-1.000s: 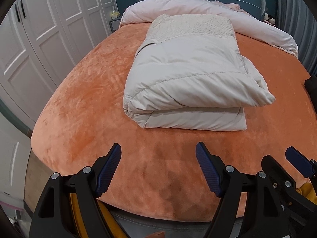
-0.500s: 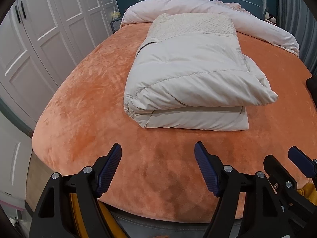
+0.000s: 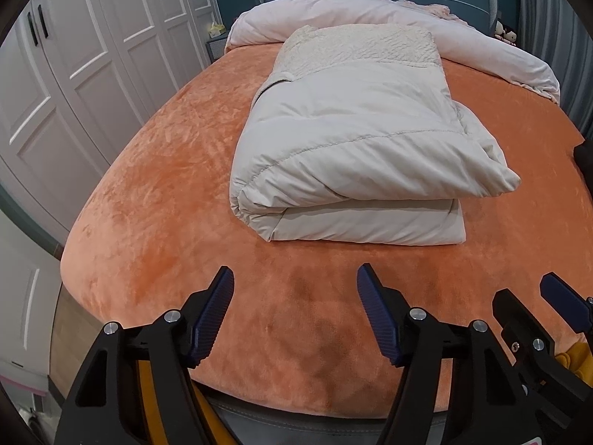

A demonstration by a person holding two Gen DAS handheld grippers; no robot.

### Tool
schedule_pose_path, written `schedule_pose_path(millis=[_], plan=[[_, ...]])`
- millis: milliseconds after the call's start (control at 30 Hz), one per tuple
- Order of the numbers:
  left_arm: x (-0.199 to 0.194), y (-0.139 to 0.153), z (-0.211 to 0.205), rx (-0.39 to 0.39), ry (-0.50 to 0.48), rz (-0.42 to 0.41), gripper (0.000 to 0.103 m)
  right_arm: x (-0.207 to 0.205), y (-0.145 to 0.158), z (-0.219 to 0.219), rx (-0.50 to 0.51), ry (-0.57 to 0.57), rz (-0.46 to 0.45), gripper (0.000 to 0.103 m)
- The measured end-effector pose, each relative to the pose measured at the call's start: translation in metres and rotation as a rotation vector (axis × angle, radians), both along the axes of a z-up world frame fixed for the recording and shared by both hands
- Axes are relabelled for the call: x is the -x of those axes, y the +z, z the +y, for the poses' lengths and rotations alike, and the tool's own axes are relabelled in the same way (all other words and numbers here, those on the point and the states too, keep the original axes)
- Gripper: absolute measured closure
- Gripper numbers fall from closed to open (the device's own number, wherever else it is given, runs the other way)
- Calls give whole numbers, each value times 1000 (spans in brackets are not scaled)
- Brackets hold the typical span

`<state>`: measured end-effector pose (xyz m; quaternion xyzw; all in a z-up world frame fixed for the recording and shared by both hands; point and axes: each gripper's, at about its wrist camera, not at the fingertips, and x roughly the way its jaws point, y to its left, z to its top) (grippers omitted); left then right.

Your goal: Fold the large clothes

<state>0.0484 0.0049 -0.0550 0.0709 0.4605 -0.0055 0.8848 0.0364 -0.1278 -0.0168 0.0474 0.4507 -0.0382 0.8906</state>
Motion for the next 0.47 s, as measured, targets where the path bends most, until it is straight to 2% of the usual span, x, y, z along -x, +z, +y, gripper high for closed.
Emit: schedule_pose_path(millis=[467], plan=[[-1, -1, -1, -3, 4, 10, 38, 2, -1, 2, 17, -6, -1, 56]])
